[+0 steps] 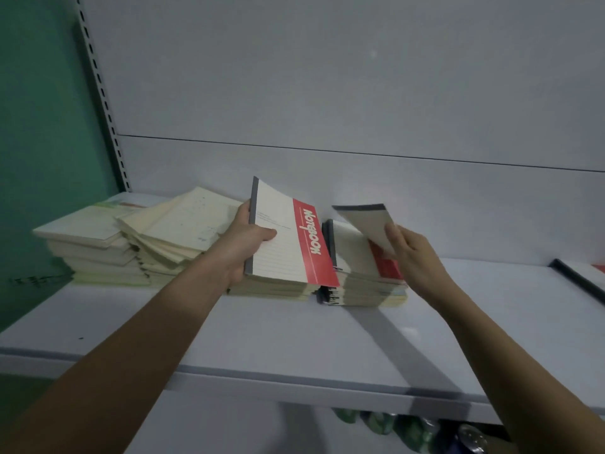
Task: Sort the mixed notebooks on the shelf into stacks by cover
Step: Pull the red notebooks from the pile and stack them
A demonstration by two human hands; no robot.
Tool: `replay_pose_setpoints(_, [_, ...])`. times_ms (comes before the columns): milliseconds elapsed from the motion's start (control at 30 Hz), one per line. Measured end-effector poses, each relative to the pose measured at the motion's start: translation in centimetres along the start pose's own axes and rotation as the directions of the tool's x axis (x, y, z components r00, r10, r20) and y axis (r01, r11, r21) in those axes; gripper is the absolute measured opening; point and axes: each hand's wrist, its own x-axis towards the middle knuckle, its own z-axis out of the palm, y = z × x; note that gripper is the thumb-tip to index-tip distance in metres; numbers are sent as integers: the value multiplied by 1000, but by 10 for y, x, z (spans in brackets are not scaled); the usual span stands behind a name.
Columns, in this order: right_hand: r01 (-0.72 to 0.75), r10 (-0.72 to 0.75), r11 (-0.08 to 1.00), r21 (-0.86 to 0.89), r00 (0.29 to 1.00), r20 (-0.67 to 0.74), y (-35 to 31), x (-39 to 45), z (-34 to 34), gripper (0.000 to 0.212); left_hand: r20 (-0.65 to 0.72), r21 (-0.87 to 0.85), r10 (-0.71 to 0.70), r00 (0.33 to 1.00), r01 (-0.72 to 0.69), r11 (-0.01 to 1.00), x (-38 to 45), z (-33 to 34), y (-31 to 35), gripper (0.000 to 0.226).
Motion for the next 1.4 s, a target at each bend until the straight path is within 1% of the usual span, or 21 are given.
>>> replay_pose_setpoints(67, [59,-53,996,59,993,-101,-17,-6,4,48,32,-27,-7,999,8,1000,-2,8,-1,54])
replay_pose_setpoints(133, [132,-129,990,46,989,-74,-32,-14,12,45,79,-92,-41,996,48,995,-5,19,-1,43])
replay_pose_setpoints(200, [226,-220,971,-76,972,89,-42,-29,26,40,117,-191,-98,988,119,974,-7,30,1,38])
replay_pose_setpoints(267, [343,-281,914,-217,921,270,-42,-38,42,46,138,-240,-128,982,158,958,-6,37,0,43])
replay_pose_setpoints(333, [409,-291,871,-274,877,383,-39,-44,53,53,116,-175,-102,988,122,977,-6,41,-4,46])
replay_pose_setpoints(400, [381,-250,895,-231,859,447,-37,-45,50,54,88,-121,-64,994,74,990,-4,38,-8,55])
replay_pose_setpoints(467, [270,-200,953,-139,903,380,-37,-41,39,52,68,-95,-39,997,46,994,-4,31,-9,60])
replay_pose_setpoints(533, [131,-120,990,-48,977,176,-35,-33,27,46,42,-98,-20,999,24,995,-5,25,-5,61])
replay_pose_setpoints(600, [50,-45,994,-100,997,55,-22,-21,23,42,9,-103,7,1000,-6,995,-6,19,-1,60])
replay_pose_setpoints(700, [-6,82,916,-401,982,173,-1,-11,23,58,-39,-94,24,999,-28,995,-7,13,1,59])
replay_pose_setpoints(767, [57,125,829,-557,951,282,11,-10,27,61,-57,-95,29,998,-34,995,-6,9,-1,58])
replay_pose_setpoints(833, [225,22,691,-686,943,332,19,-11,32,40,-61,-87,31,998,-36,996,-7,4,-2,55])
replay_pose_setpoints(867, [246,-19,650,-719,951,309,20,-12,33,28,-61,-84,32,998,-37,996,-8,1,-3,54])
replay_pose_setpoints(900, [201,-22,670,-715,968,252,19,-12,33,24,-59,-85,32,998,-37,996,-9,-3,-4,53])
replay_pose_setpoints(1000, [19,70,778,-629,991,116,12,-9,28,37,-65,-91,24,998,-30,995,-12,-12,-8,51])
replay_pose_setpoints(1067, [-58,43,883,-466,998,-44,1,-9,24,44,-63,-106,19,998,-25,994,-12,-17,-11,49])
replay_pose_setpoints(1133, [-47,-10,970,-237,972,-233,-16,-14,24,44,-37,-112,19,999,-23,993,-14,-18,-14,46])
replay_pose_setpoints(1200, [19,-59,992,-128,947,-316,-40,-25,31,39,-8,-117,30,1000,-31,993,-13,-13,-17,40])
replay_pose_setpoints(1233, [49,-85,990,-129,954,-288,-51,-34,35,36,-4,-127,36,999,-37,991,-13,-9,-19,36])
replay_pose_setpoints(1300, [112,-140,968,-223,984,-114,-69,-56,47,35,1,-181,35,999,-34,983,-15,0,-21,25])
replay_pose_setpoints(1400, [328,-260,852,-407,941,215,-73,-82,63,46,72,-311,-14,997,36,950,-20,14,-27,40])
